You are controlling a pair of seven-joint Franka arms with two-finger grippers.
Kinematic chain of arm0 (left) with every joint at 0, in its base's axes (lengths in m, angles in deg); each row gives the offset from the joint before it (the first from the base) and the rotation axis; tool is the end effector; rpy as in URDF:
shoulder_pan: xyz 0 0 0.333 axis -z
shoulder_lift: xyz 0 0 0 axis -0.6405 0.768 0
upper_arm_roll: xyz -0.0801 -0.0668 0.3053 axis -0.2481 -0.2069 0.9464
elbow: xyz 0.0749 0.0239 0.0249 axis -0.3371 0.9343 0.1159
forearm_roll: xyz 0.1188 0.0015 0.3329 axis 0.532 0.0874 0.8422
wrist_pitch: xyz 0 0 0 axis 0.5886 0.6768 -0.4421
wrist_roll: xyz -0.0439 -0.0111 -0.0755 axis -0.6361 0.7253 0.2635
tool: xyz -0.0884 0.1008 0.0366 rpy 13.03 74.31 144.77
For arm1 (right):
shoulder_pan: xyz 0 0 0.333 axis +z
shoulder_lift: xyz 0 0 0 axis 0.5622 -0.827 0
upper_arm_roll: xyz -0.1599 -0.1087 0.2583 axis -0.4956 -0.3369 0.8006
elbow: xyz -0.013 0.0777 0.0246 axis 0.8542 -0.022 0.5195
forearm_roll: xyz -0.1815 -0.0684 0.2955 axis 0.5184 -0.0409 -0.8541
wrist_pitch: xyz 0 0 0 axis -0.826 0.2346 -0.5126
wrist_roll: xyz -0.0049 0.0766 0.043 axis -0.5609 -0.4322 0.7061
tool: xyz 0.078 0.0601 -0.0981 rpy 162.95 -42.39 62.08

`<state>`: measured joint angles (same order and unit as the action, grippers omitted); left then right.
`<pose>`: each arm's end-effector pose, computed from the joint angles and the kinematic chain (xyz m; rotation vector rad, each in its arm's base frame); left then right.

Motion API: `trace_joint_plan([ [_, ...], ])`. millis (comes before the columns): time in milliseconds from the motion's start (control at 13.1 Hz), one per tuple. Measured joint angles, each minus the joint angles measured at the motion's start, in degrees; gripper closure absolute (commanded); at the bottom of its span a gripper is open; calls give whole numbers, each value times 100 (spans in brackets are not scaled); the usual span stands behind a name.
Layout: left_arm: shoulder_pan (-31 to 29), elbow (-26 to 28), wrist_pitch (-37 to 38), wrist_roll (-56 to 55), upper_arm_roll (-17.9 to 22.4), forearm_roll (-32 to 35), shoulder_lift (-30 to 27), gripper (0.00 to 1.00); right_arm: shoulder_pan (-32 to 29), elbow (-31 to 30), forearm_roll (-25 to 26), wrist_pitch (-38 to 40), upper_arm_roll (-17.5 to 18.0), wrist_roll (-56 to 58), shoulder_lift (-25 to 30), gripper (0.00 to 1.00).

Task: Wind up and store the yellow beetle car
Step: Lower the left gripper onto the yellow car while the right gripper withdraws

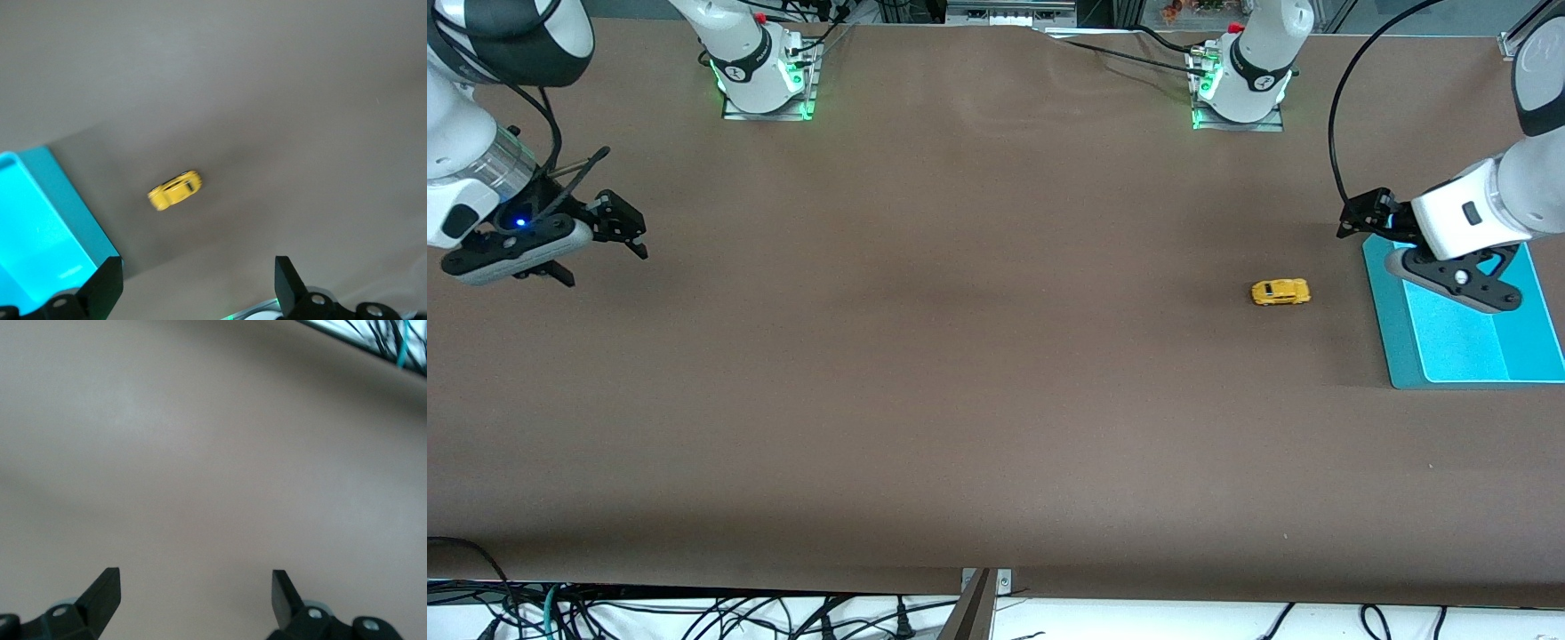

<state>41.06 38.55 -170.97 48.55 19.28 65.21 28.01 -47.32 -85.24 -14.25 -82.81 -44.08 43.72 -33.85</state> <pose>0.5367 -0.0328 0.5206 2.9454 -0.7304 -0.3364 0.5236 0.0325 0.5267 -3.0944 -0.4764 -0.1987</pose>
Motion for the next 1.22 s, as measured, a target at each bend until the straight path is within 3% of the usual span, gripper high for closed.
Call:
trace_joint_plan([
  [152,41,280,-135,1087,0,0,30,0,175,71,0,374,-185,-817,109,0],
  [381,46,979,-773,2216,3,55,88,0,214,223,0,785,-367,-1129,161,0],
  [533,42,1464,-1241,2949,7,482,110,0,287,235,0,922,-460,-1226,162,0],
  [1218,-817,3882,-4676,5449,165,775,112,0,452,236,0,979,-680,-1278,127,0],
])
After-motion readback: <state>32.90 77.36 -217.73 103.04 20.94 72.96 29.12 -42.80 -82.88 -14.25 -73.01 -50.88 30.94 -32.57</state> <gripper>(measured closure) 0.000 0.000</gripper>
